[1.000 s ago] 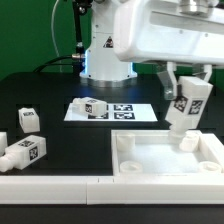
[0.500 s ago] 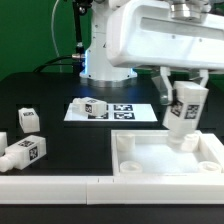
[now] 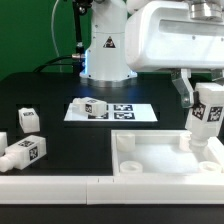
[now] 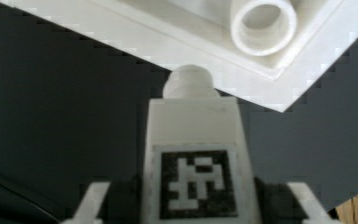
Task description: Assemble square table
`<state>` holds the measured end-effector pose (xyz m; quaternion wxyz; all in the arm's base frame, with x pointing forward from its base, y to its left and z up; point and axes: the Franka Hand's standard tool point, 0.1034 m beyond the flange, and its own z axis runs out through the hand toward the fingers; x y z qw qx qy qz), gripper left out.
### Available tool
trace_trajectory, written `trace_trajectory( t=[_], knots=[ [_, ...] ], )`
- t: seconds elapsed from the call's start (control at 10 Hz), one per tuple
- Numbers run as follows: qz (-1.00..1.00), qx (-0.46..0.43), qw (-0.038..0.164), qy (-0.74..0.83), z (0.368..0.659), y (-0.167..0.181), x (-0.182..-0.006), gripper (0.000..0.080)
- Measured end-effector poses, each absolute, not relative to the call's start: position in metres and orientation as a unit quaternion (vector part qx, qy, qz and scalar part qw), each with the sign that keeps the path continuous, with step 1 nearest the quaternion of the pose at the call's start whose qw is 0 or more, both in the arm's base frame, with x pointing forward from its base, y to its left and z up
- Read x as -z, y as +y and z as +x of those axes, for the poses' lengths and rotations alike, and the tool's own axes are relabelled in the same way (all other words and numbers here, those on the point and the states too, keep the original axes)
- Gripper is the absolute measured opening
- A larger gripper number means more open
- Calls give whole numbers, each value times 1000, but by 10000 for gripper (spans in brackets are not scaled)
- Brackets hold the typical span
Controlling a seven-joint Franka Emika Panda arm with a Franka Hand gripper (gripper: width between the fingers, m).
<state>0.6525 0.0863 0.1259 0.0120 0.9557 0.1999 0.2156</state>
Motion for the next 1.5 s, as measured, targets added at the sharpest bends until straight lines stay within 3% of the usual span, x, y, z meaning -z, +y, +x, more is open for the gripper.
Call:
trace_trajectory(
  t=[0.3,0.5,1.1,1.5],
  knots=[
    [963,-204,-3,175,637,77,-119,285],
    [965,-202,-15,169,632,88,-114,285],
    [964,-201,-16,171,630,104,-92,285],
    [964,-201,-18,173,632,109,-88,285]
  ],
)
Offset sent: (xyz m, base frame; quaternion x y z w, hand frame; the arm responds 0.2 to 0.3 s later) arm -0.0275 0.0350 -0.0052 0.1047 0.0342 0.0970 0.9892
